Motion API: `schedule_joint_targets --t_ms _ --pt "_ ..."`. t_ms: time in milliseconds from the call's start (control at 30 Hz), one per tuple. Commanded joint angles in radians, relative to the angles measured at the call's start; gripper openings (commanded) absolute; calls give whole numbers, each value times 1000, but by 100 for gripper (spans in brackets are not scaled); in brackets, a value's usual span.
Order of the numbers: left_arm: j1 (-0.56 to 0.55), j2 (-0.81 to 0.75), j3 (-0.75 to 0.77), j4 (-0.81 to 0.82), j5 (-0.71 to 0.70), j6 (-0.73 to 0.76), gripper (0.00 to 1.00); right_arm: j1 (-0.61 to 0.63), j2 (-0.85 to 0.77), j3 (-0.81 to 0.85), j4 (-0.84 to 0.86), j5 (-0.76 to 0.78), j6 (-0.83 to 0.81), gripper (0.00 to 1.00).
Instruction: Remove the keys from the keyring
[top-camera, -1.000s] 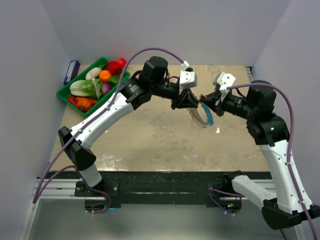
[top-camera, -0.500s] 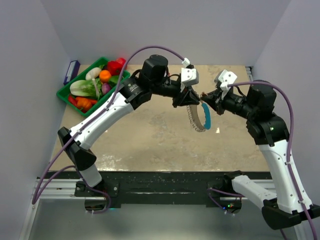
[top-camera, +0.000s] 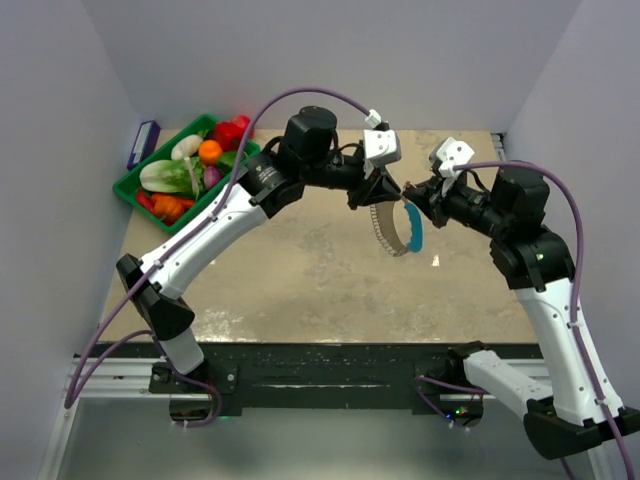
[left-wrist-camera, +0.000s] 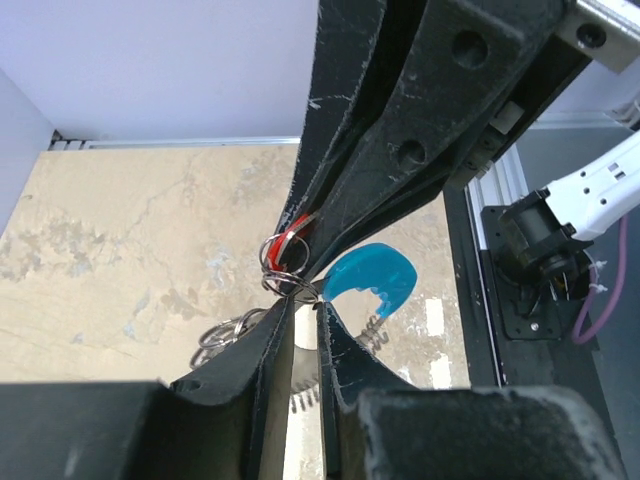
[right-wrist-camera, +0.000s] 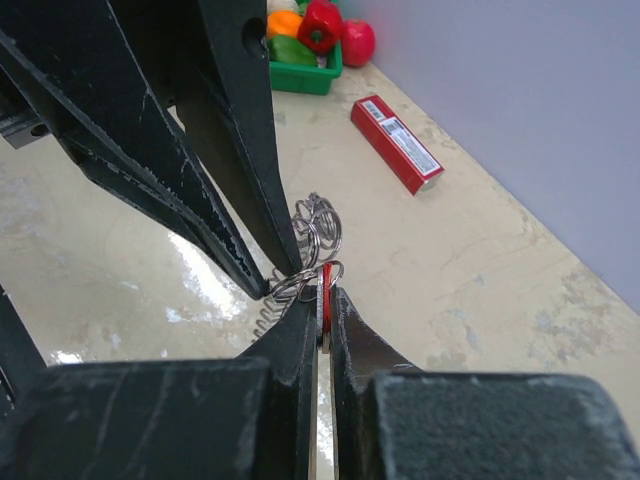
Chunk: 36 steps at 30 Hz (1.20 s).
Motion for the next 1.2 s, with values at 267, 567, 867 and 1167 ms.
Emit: schedule_joint_targets --t_ms 267,567,867,1167 --pt "-47 12 47 21 -106 -14 24 2 3 13 91 65 44 0" --pt "-64 32 59 24 -158 -15 24 0 -2 11 90 67 45 0" --pt "-65 43 71 33 -170 -20 0 2 -8 5 82 62 41 0" --pt "-65 46 85 19 -132 -20 0 0 -10 -10 79 70 6 0"
